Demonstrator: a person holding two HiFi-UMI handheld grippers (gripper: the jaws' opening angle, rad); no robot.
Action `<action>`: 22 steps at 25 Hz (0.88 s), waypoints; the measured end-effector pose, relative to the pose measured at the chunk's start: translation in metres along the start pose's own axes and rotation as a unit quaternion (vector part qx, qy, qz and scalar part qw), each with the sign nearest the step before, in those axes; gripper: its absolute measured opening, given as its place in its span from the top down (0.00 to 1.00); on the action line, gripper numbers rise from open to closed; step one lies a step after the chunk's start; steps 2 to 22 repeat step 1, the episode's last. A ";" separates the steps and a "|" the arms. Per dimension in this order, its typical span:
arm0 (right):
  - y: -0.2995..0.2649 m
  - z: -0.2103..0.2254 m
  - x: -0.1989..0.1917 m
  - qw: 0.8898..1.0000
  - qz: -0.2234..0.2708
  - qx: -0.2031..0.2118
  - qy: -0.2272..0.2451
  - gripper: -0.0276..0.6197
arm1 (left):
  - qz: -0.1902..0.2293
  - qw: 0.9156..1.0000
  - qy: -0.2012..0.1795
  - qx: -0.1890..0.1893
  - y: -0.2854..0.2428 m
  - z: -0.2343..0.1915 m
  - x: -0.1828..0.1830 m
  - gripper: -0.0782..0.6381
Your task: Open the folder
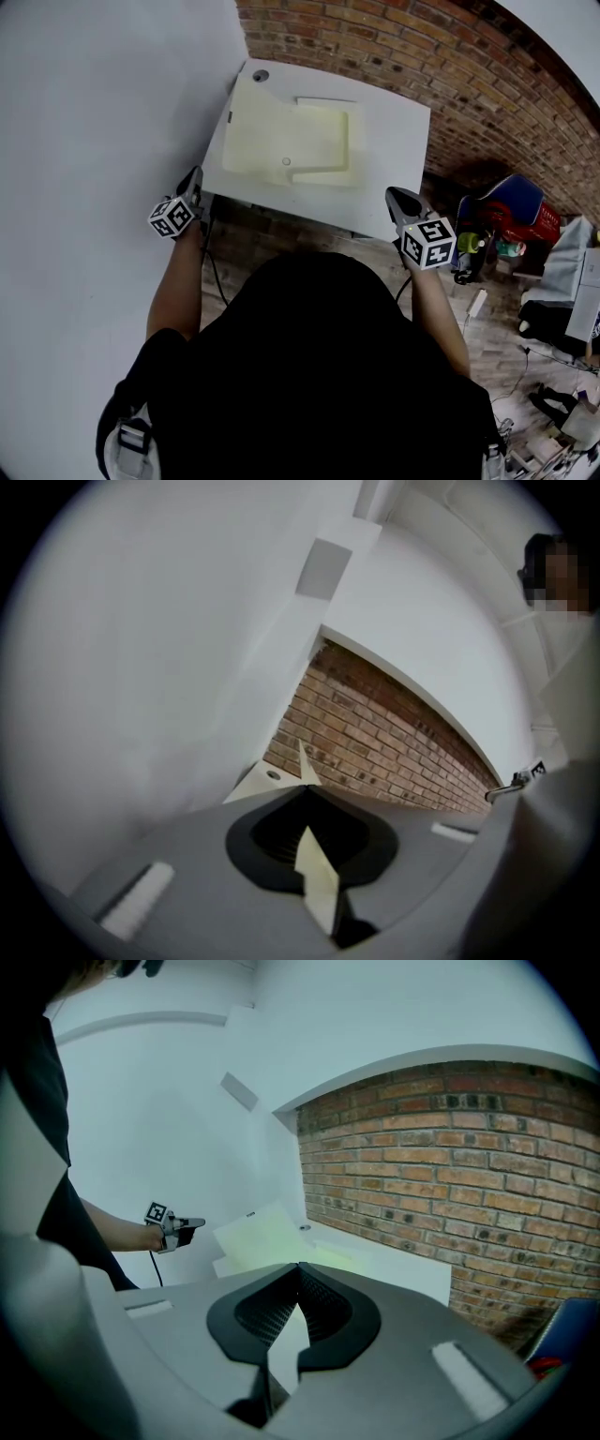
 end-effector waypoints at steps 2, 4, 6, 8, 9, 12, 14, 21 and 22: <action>0.000 0.000 0.001 1.000 0.001 0.000 0.000 0.95 | 0.004 1.000 -0.002 -0.003 -0.001 0.003 0.004 0.89; 0.000 0.000 0.001 1.000 0.001 0.000 0.000 0.95 | 0.004 1.000 -0.002 -0.003 -0.001 0.003 0.004 0.89; 0.000 0.000 0.001 1.000 0.001 0.000 0.000 0.95 | 0.004 1.000 -0.002 -0.003 -0.001 0.003 0.004 0.89; 0.000 0.000 0.001 1.000 0.001 0.000 0.000 0.95 | 0.004 1.000 -0.002 -0.003 -0.001 0.003 0.004 0.89; 0.000 0.000 0.001 1.000 0.001 0.000 0.000 0.95 | 0.004 1.000 -0.002 -0.003 -0.001 0.003 0.004 0.89; 0.000 0.000 0.001 1.000 0.001 0.000 0.000 0.95 | 0.004 1.000 -0.002 -0.003 -0.001 0.003 0.004 0.89; 0.000 0.000 0.001 1.000 0.001 0.000 0.000 0.95 | 0.004 1.000 -0.002 -0.003 -0.001 0.003 0.004 0.89; 0.000 0.000 0.001 1.000 0.001 0.000 0.000 0.95 | 0.004 1.000 -0.002 -0.003 -0.001 0.003 0.004 0.89; 0.000 0.000 0.001 1.000 0.001 0.000 0.000 0.95 | 0.004 1.000 -0.002 -0.003 -0.001 0.003 0.004 0.89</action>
Point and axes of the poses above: the fingertips, and each gripper's own axes: y backward along the fingers, z to its right, x out of its top, the point moved 7 cm from there along y, backward along the fingers, and after that the axes turned 1 degree about -y, right-handed, at the moved point
